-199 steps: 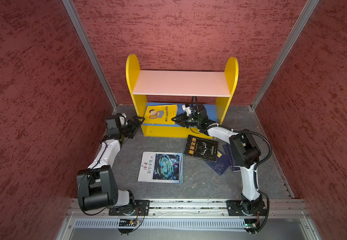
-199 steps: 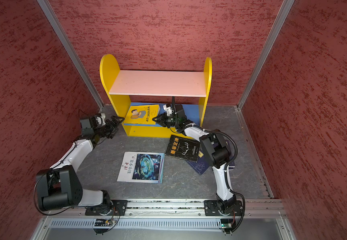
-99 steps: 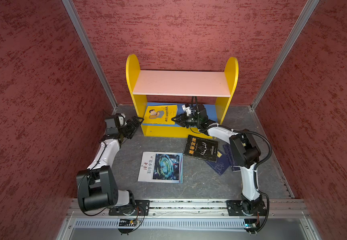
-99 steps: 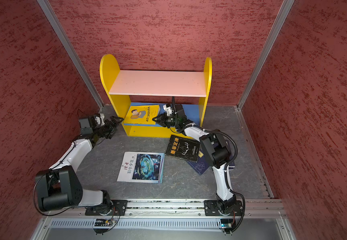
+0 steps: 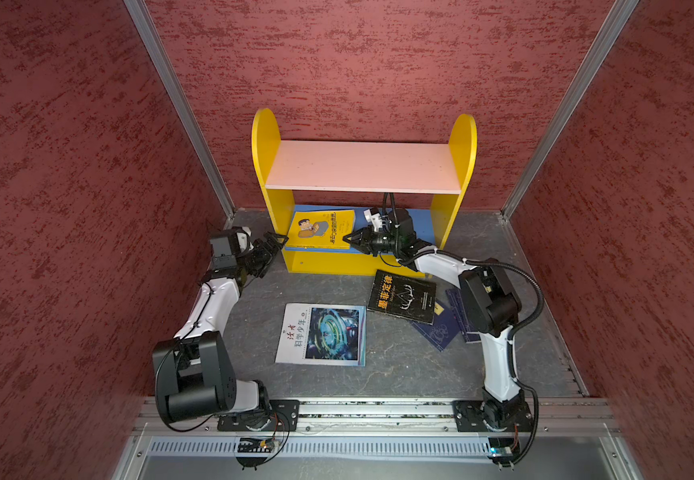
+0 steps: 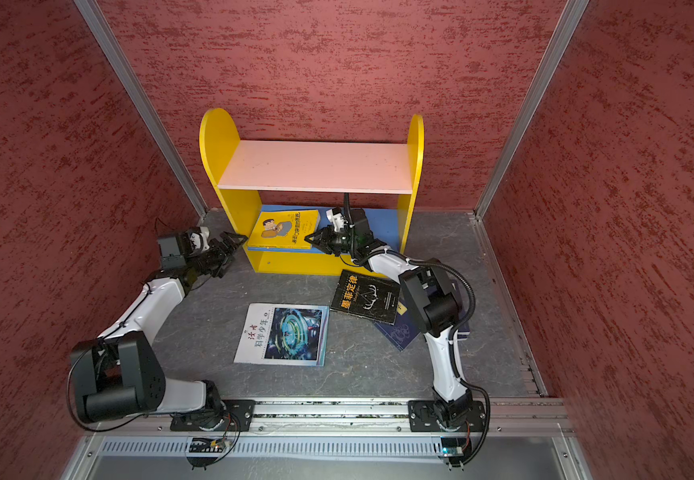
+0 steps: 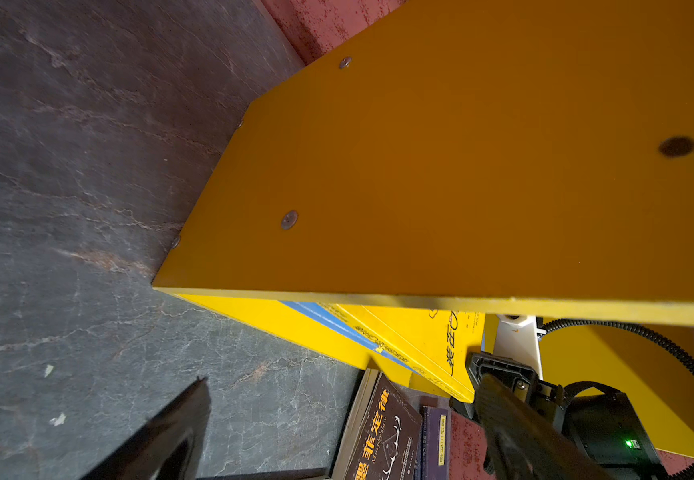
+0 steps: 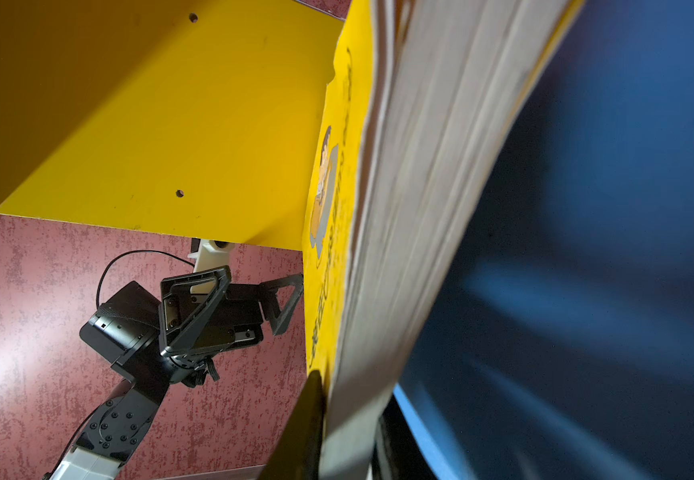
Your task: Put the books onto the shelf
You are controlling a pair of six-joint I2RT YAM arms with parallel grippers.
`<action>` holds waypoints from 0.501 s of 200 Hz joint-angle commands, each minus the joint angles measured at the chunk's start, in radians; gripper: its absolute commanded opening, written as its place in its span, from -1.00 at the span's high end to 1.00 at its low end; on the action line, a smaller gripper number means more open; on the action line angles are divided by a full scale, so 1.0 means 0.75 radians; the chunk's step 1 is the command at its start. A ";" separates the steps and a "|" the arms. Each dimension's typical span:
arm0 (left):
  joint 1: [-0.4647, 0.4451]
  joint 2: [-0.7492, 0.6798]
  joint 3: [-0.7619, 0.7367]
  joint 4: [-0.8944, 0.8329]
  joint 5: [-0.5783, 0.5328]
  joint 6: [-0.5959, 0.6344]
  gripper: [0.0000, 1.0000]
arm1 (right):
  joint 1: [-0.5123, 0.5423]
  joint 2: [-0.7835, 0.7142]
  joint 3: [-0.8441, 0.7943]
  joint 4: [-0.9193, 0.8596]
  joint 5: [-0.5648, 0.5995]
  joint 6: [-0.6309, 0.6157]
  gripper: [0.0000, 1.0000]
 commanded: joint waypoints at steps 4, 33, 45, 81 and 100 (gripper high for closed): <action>0.003 -0.008 -0.006 0.038 0.015 0.000 -0.99 | -0.003 0.049 -0.057 -0.071 0.006 0.004 0.57; 0.003 -0.019 -0.002 0.039 0.017 -0.001 -0.99 | -0.004 0.074 -0.032 -0.066 -0.016 0.012 0.56; 0.002 -0.024 -0.003 0.037 0.020 -0.001 -0.99 | -0.003 0.078 -0.031 -0.061 -0.022 0.015 0.56; 0.002 -0.049 -0.022 0.036 0.018 0.003 -0.99 | -0.003 0.082 -0.027 -0.060 -0.041 0.012 0.56; 0.000 -0.055 -0.026 0.039 0.014 -0.002 -0.99 | -0.003 0.090 -0.016 -0.068 -0.049 0.009 0.56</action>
